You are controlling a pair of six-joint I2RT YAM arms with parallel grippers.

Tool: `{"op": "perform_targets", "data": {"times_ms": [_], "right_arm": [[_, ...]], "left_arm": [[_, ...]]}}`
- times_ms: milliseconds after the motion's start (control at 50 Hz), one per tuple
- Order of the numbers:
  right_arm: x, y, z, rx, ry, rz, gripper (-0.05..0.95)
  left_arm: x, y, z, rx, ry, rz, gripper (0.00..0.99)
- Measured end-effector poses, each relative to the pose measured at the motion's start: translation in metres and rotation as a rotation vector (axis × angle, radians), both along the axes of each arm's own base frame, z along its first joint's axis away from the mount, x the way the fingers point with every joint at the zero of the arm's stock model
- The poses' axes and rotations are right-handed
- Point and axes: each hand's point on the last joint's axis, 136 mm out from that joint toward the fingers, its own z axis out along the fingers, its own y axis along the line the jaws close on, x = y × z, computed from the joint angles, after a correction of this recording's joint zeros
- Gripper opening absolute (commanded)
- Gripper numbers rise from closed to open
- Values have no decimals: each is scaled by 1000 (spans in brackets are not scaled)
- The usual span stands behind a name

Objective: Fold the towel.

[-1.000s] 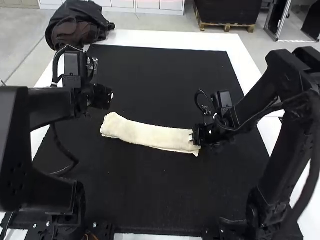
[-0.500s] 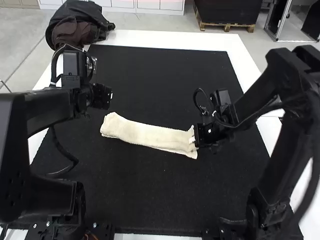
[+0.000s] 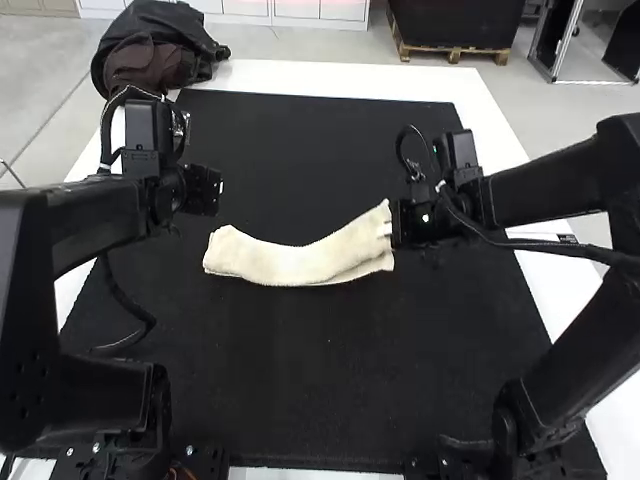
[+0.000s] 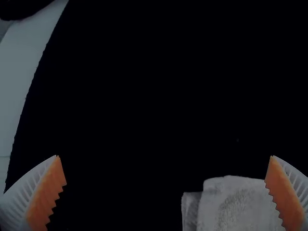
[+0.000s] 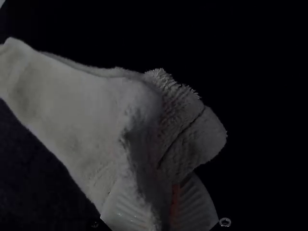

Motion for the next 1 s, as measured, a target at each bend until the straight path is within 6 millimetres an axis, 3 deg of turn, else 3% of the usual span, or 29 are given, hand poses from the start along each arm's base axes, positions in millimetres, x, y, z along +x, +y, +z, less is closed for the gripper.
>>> {"op": "perform_targets", "data": {"times_ms": [240, 520, 760, 1000], "right_arm": [[-4, 38, 21, 35, -30, 84, -25], [-10, 73, 5, 25, 26, 157, -25], [-15, 115, 10, 42, 25, 235, -25], [-18, 149, 14, 62, 18, 288, -25]], "left_arm": [[-1, 9, -1, 1, 0, 31, 970], [-4, 26, -4, 3, 1, 83, 970], [-15, 41, -23, -1, 44, 132, 970], [-20, 58, -17, 0, 27, 182, 970]]}}
